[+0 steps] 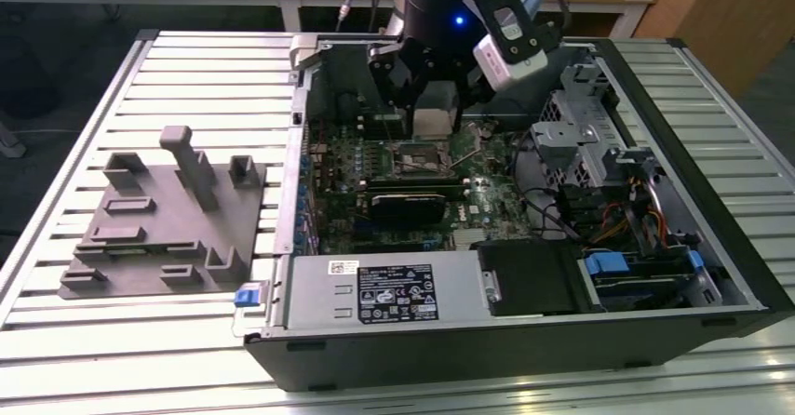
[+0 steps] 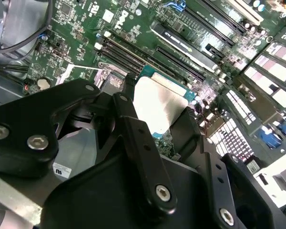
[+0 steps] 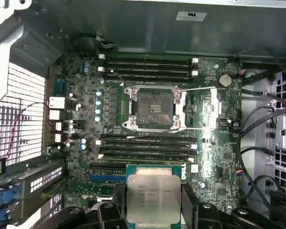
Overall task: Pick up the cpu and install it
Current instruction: 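Pick up the cpu and move it towards the insertion slot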
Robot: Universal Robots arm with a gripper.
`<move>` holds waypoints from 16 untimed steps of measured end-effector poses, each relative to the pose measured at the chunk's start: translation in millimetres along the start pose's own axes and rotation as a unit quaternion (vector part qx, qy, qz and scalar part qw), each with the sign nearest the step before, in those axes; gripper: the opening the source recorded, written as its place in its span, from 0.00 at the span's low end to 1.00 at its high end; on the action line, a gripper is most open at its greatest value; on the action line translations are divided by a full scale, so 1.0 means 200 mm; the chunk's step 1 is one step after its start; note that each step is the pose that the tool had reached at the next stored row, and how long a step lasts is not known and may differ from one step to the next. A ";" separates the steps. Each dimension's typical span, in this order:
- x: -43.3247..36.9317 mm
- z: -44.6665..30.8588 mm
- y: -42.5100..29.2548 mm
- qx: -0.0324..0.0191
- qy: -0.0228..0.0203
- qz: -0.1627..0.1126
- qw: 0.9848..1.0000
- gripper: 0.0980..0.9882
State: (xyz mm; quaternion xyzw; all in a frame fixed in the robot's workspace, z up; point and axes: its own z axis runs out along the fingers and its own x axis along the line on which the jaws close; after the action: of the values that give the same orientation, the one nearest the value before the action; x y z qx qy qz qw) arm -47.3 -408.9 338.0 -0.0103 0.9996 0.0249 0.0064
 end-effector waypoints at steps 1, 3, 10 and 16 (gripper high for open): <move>-0.003 0.008 0.000 0.000 0.000 0.000 1.000 0.50; -0.008 0.023 0.000 0.000 0.000 0.000 1.000 0.50; -0.033 0.079 -0.001 0.000 0.002 0.000 1.000 0.50; -0.045 0.128 0.006 0.000 0.003 0.000 1.000 0.50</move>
State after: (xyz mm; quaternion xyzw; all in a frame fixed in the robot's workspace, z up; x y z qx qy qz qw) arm -38.1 -406.2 312.7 -0.0102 0.9996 0.0248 0.0036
